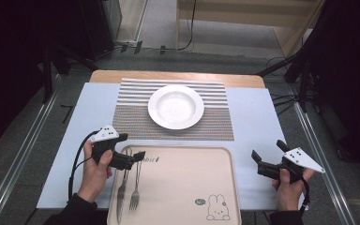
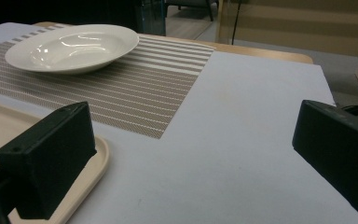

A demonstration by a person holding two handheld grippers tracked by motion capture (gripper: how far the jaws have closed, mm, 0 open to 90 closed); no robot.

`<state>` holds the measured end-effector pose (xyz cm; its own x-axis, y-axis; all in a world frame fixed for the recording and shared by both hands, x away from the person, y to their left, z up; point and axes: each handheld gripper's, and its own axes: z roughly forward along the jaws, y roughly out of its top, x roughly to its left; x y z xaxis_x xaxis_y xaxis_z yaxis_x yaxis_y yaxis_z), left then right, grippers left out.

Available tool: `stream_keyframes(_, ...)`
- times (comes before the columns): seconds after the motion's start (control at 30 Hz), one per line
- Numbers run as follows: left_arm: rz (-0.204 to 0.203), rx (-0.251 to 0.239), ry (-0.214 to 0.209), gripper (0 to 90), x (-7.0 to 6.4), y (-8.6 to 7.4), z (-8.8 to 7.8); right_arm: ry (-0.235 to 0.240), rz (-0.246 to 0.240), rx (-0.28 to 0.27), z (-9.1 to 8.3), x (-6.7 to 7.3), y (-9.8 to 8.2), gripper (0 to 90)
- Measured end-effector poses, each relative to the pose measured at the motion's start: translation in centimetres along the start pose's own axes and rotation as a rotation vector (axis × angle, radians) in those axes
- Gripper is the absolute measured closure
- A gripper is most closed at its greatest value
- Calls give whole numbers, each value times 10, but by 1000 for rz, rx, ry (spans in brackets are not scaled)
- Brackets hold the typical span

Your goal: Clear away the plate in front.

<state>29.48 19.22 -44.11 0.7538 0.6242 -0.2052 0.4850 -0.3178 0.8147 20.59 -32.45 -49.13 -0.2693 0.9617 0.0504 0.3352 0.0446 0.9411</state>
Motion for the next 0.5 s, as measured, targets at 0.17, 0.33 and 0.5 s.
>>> stream_keyframes(0.17, -22, -6, 8, 0, 8, 9, 3, 3, 2, 8, 1, 0, -2, 0)
stream_keyframes(0.33, -19, 2, 11, 0, 12, 18, 8, 11, -10, 6, 1, 2, -2, 0)
stream_keyframes(0.5, -23, -18, 1, 0, 20, 29, 10, 16, -2, 6, 0, 1, -3, 0)
